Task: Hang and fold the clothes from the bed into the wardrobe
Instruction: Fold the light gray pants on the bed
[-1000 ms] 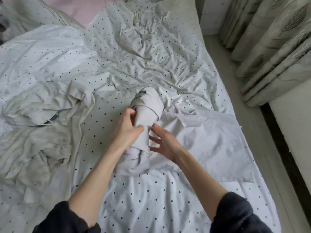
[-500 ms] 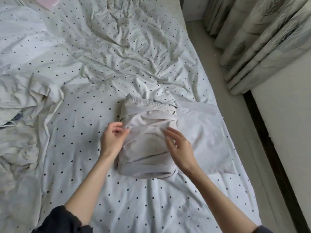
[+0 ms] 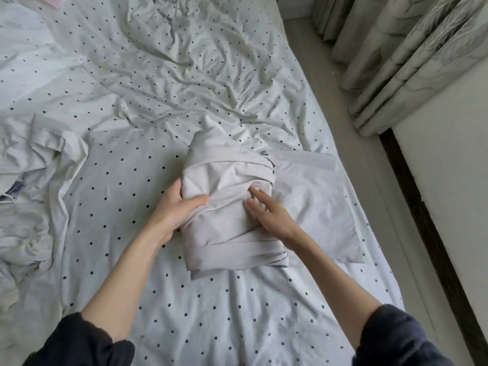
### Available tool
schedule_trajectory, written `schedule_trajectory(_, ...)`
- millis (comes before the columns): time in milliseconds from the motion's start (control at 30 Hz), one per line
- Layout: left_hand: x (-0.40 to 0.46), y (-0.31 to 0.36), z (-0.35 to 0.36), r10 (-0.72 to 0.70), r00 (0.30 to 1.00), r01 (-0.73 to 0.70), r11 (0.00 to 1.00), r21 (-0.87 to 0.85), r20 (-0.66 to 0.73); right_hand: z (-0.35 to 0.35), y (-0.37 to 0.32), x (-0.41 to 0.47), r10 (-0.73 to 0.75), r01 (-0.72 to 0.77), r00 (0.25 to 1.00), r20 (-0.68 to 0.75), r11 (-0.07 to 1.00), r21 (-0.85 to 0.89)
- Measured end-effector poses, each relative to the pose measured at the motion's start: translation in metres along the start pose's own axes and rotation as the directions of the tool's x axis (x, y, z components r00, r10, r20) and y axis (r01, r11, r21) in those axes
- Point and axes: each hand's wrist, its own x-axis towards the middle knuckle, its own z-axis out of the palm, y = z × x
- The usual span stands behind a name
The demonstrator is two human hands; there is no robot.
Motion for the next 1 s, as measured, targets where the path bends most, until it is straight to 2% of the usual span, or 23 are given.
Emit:
schedule_trajectory(100,-0.011,0.035,0.009,0.116,0.993,-0.118,0.989,0.089,0.030,-0.015,0.003,0.003,0.022,-0.047,0.996,0.091,0.960,0.277)
schedule_trajectory(167,-0.019,0.058,0.022,0.145,0.984,-0.156,0.983,0.100,0.106,-0.030,0.007,0.003,0.079,-0.122,0.989,0.124,0.909,0.398)
schedule_trajectory(300,-0.032,0.085,0.073,0.205,0.939,-0.243,0.964,0.110,0.278,-0.080,0.018,-0.015,0.112,-0.125,0.992,0.055,0.895,0.429)
schedule_trajectory(433,-0.041,0.085,0.148,0.223,0.864,-0.332,0.926,0.178,0.451,-0.138,0.033,-0.040,0.133,-0.094,0.991,-0.021,0.797,0.597)
schedule_trajectory(467,-0.041,0.076,0.158,0.217,0.837,-0.382,0.889,0.252,0.503,-0.142,0.036,-0.040,0.141,-0.096,0.990,-0.028,0.791,0.604)
schedule_trajectory(500,-0.040,0.068,0.181,0.211,0.797,-0.472,0.803,0.365,0.566,-0.154,0.044,-0.044,0.156,-0.086,0.986,-0.063,0.792,0.605)
schedule_trajectory(567,-0.035,0.045,0.202,0.171,0.751,-0.622,0.509,0.595,0.638,-0.161,0.058,-0.044,0.192,-0.079,0.964,-0.183,0.867,0.492)
schedule_trajectory(600,-0.032,0.035,0.213,0.144,0.726,-0.667,0.382,0.639,0.672,-0.167,0.068,-0.044,0.208,-0.106,0.947,-0.245,0.921,0.374)
schedule_trajectory(633,-0.030,0.026,0.215,0.132,0.702,-0.700,0.313,0.642,0.700,-0.167,0.075,-0.043,0.214,-0.147,0.936,-0.279,0.959,0.241)
schedule_trajectory(733,-0.020,0.011,0.208,0.222,0.615,-0.784,0.277,0.556,0.757,-0.163,0.098,-0.038,0.196,-0.260,0.930,-0.310,0.949,-0.179)
schedule_trajectory(833,-0.011,0.004,0.190,0.333,0.555,-0.830,0.274,0.485,0.762,-0.147,0.113,-0.035,0.020,-0.211,0.921,-0.390,0.866,-0.454)
schedule_trajectory(900,-0.001,-0.002,0.181,0.380,0.512,-0.858,0.192,0.476,0.770,-0.133,0.117,-0.033,-0.121,-0.167,0.893,-0.433,0.805,-0.569)
schedule_trajectory(1000,0.020,0.000,0.173,0.364,0.544,-0.834,0.134,0.535,0.756,-0.112,0.112,-0.036,-0.111,-0.166,0.913,-0.394,0.779,-0.604)
